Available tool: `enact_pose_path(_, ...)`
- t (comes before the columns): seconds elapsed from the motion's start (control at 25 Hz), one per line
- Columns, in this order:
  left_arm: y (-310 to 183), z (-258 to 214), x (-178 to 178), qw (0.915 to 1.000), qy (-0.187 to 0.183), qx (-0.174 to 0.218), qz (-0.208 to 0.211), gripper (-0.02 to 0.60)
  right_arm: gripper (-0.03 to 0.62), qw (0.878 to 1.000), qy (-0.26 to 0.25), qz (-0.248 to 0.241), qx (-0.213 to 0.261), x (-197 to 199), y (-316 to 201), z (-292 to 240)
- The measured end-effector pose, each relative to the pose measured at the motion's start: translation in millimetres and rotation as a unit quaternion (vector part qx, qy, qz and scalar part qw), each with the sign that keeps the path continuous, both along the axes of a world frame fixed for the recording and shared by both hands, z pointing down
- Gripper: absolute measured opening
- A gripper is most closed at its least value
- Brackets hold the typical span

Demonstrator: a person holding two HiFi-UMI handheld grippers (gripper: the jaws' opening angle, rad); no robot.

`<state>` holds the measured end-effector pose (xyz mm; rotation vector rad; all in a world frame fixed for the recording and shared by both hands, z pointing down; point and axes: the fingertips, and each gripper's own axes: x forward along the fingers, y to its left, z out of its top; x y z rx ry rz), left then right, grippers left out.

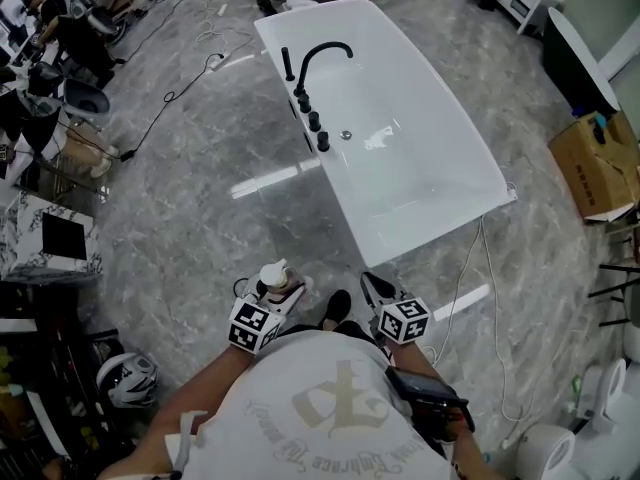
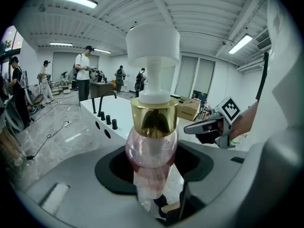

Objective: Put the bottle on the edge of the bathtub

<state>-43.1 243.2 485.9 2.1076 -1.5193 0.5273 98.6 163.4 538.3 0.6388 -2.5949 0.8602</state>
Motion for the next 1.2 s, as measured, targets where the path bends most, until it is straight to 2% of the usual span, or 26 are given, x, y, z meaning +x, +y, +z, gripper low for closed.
enact_pose_path(0.48, -50.0, -0.1, 3.0, 0.9992, -0.011, -0.005, -0.038, 0.230, 0.006, 0.999, -0.010, -0.032, 0.003, 4.2, -55.9, 2.2)
enact_pose_path(0.88, -77.9, -0.9, 13.8, 0.9994, -0.013, -0.011, -0.029, 0.230, 0.006, 1.000, -0.015, -0.013, -0.015, 34.6, -64.8, 7.3)
enact_pose_path(1.2, -113.2, -1.2, 15.1, 0.9999, -0.014, -0.009, -0.004, 0.230, 0.006, 1.000, -0.011, 0.020, -0.015, 50.4, -85.8, 7.5)
